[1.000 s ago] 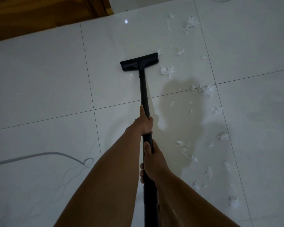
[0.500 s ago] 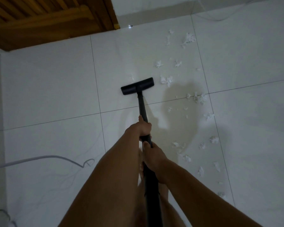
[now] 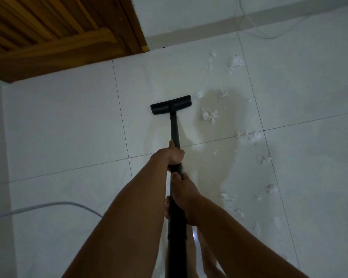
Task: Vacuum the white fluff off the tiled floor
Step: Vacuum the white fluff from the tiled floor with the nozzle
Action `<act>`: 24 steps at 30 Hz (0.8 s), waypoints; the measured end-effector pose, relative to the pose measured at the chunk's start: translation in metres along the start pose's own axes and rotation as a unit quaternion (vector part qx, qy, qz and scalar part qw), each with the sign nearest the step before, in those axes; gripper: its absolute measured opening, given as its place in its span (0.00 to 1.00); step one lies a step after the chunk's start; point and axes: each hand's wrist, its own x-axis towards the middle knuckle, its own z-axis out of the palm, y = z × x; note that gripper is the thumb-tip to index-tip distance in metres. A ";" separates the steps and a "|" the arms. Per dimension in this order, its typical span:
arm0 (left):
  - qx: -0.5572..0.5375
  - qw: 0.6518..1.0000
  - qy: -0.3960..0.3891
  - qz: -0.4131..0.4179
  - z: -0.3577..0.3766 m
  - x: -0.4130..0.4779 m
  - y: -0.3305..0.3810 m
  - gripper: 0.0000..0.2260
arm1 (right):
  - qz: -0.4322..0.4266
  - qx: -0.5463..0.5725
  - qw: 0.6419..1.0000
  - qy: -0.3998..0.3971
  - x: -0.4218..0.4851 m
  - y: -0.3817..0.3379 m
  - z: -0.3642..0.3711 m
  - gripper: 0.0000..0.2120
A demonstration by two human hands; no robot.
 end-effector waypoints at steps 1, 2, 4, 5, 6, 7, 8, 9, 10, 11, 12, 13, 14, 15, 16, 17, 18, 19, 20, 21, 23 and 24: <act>0.003 1.000 -0.001 0.004 -0.007 0.000 0.005 0.35 | 0.010 0.016 1.000 0.000 0.005 -0.004 0.002 0.11; 0.003 1.000 -0.001 0.007 -0.013 0.002 0.009 0.35 | 0.008 0.021 1.000 0.005 0.008 -0.010 0.004 0.11; 0.002 1.000 -0.005 0.013 -0.026 0.001 0.021 0.35 | 0.000 0.023 1.000 0.010 0.012 -0.025 0.013 0.12; 0.002 1.000 -0.006 0.017 -0.032 0.002 0.027 0.35 | -0.002 0.025 1.000 0.012 0.014 -0.033 0.017 0.12; 0.000 1.000 -0.005 0.020 -0.038 0.003 0.033 0.35 | -0.004 0.027 1.000 0.014 0.017 -0.040 0.021 0.13; -0.003 1.000 -0.003 0.020 -0.044 0.005 0.038 0.35 | -0.006 0.032 0.999 0.016 0.020 -0.047 0.024 0.13; -0.005 1.000 -0.002 0.022 -0.050 0.008 0.044 0.34 | -0.009 0.033 0.999 0.017 0.023 -0.054 0.026 0.13; -0.006 1.000 -0.002 0.024 -0.056 0.012 0.049 0.34 | -0.012 0.033 0.999 0.019 0.026 -0.062 0.027 0.13; -0.004 1.000 -0.002 0.028 -0.062 0.017 0.055 0.34 | -0.016 0.025 0.999 0.023 0.030 -0.069 0.029 0.13; 0.000 0.999 -0.001 0.032 -0.068 0.021 0.061 0.34 | -0.020 0.019 0.999 0.025 0.032 -0.077 0.031 0.14; 0.002 0.999 0.002 0.034 -0.073 0.025 0.066 0.34 | -0.019 0.017 0.999 0.025 0.035 -0.085 0.032 0.14; 0.003 0.999 0.005 0.037 -0.078 0.028 0.071 0.34 | -0.017 0.015 0.999 0.025 0.037 -0.093 0.033 0.14; 0.004 0.999 0.005 0.041 -0.083 0.030 0.076 0.34 | -0.018 0.010 0.999 0.027 0.039 -0.100 0.035 0.15; 0.005 0.999 0.005 0.045 -0.086 0.031 0.080 0.34 | -0.021 0.005 0.999 0.029 0.040 -0.105 0.036 0.16; 0.006 0.999 0.004 0.048 -0.089 0.031 0.083 0.34 | -0.025 0.001 0.999 0.032 0.042 -0.108 0.037 0.16; 0.007 0.999 0.004 0.049 -0.091 0.031 0.085 0.34 | -0.029 0.000 0.999 0.034 0.042 -0.110 0.038 0.16; 0.005 0.999 0.003 0.049 -0.092 0.031 0.085 0.34 | -0.032 -0.001 0.999 0.035 0.042 -0.110 0.039 0.16; 0.000 0.999 0.004 0.048 -0.091 0.029 0.084 0.34 | -0.033 -0.003 0.999 0.033 0.040 -0.109 0.039 0.16; -0.005 0.999 0.002 0.046 -0.090 0.027 0.082 0.34 | -0.032 -0.004 0.999 0.033 0.038 -0.107 0.039 0.16; -0.011 0.999 -0.001 0.045 -0.088 0.026 0.081 0.33 | -0.028 -0.003 0.999 0.031 0.037 -0.105 0.038 0.16; -0.015 0.999 -0.005 0.042 -0.082 0.020 0.076 0.33 | -0.020 -0.003 0.999 0.026 0.029 -0.100 0.034 0.16; -0.014 0.999 -0.006 0.040 -0.077 0.015 0.072 0.33 | -0.019 -0.005 1.000 0.025 0.025 -0.096 0.031 0.16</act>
